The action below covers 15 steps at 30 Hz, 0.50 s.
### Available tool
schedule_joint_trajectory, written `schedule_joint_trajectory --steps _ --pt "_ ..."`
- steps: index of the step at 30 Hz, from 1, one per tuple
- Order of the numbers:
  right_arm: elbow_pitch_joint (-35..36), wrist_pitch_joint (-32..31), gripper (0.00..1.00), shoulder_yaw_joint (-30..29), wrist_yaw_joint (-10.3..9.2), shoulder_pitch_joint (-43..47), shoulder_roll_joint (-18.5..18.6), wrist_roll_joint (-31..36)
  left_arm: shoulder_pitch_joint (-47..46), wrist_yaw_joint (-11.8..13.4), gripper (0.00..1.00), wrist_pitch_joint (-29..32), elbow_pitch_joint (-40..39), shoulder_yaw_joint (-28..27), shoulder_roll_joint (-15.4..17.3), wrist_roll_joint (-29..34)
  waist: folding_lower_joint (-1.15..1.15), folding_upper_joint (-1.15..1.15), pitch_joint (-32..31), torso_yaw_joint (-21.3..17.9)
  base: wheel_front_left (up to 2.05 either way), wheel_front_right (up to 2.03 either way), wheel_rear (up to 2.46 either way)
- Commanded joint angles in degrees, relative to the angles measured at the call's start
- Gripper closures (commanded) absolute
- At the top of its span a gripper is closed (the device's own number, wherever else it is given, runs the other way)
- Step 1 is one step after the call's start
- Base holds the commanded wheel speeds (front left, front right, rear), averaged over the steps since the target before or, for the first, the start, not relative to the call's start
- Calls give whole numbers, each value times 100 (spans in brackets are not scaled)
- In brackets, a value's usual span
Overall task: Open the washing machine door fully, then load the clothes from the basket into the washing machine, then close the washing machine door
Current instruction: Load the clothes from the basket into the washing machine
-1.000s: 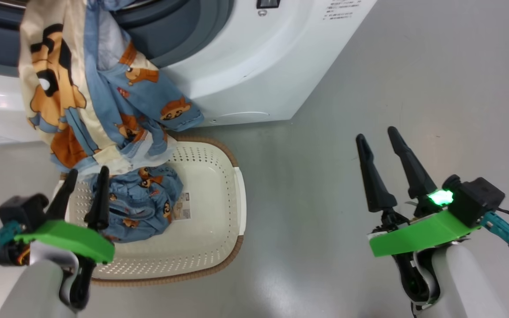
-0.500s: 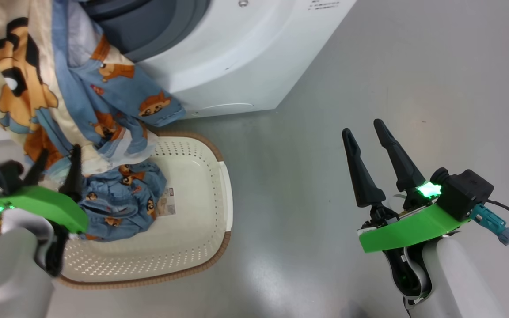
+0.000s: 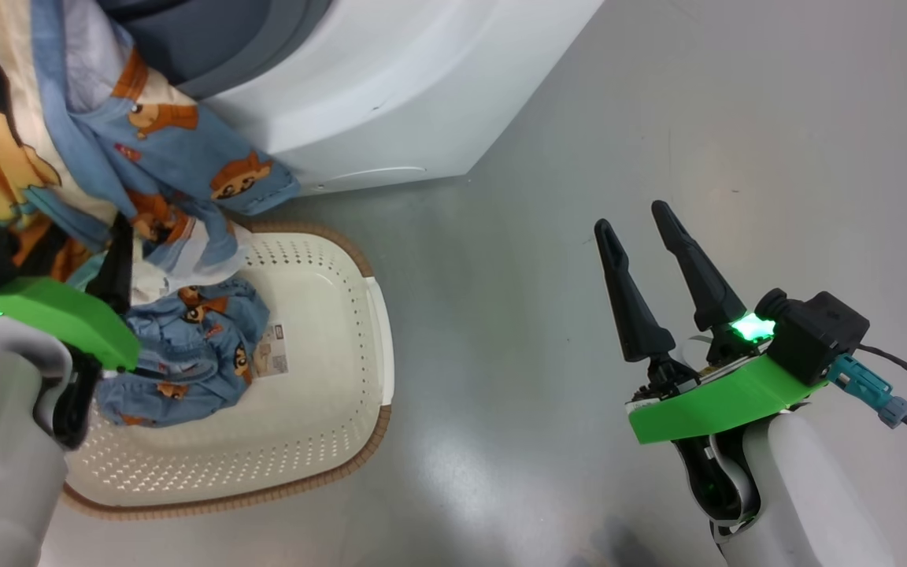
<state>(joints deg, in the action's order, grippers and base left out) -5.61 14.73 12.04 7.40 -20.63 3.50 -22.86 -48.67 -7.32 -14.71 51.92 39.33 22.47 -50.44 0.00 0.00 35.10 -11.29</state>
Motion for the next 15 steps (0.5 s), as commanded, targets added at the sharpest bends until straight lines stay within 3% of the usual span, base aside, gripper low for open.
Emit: schedule_joint_trajectory --steps 1,8,9,10,11,12,15 --pt "143 27 0 105 9 33 -60 40 -106 -17 0 -29 -134 -52 314 -132 0 0 17 -8 0 0 0" --pt "168 27 0 134 9 -11 -61 4 -300 -17 3 -29 -406 352 567 -740 0 0 63 -20 0 0 0" --pt "173 27 0 133 9 -21 -61 5 -338 -17 33 -29 -455 391 602 -767 0 0 68 -18 0 0 0" --pt "178 27 0 129 9 -27 -61 7 -365 -17 54 -29 -500 418 625 -802 0 0 73 -14 0 0 0" --pt "181 27 0 124 9 -32 -61 9 -382 -17 88 -29 -554 437 636 -853 0 0 74 -9 0 0 0" --pt "184 27 0 118 9 -34 -61 13 -395 -17 100 -29 -591 461 652 -883 0 0 76 -1 0 0 0" --pt "188 27 0 99 9 -41 -61 20 -415 -17 100 -29 -677 503 671 -956 0 0 78 27 0 0 0"
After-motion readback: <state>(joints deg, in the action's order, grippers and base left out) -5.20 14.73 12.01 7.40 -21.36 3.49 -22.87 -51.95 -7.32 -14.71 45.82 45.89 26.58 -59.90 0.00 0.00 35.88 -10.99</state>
